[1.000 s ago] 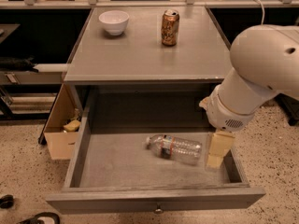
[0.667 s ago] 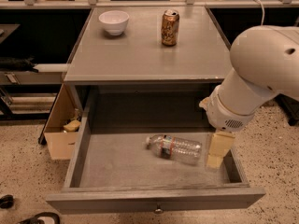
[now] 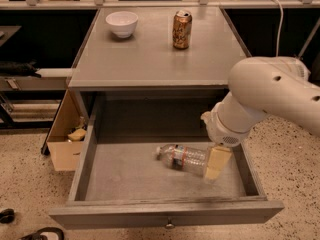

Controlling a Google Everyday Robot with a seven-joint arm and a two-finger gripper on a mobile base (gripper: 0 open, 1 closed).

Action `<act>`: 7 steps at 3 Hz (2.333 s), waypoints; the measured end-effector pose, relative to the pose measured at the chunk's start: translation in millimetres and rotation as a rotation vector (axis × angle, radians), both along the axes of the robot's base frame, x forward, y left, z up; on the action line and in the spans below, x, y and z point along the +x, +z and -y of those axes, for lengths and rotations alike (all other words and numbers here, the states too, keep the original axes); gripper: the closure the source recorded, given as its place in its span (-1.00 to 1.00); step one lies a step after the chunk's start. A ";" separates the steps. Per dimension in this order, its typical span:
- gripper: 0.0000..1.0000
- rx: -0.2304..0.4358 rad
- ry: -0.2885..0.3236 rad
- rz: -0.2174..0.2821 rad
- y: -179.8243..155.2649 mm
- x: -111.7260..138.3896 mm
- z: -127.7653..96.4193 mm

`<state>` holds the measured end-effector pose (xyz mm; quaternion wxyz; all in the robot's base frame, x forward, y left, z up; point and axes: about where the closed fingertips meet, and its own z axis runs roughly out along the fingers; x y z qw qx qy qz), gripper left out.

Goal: Pick water bottle from top drawer and place on counter

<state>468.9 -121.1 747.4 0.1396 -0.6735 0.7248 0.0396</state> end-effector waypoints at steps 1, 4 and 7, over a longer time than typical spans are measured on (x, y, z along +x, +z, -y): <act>-1.00 0.028 -0.002 0.007 -28.7 15.9 -10.9; -1.00 0.018 0.001 -0.039 -116.7 48.5 -43.8; 0.29 0.027 -0.017 -0.085 -156.1 59.6 -41.2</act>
Offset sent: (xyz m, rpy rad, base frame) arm 0.0461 0.0471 -0.0984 0.0278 0.0030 0.0090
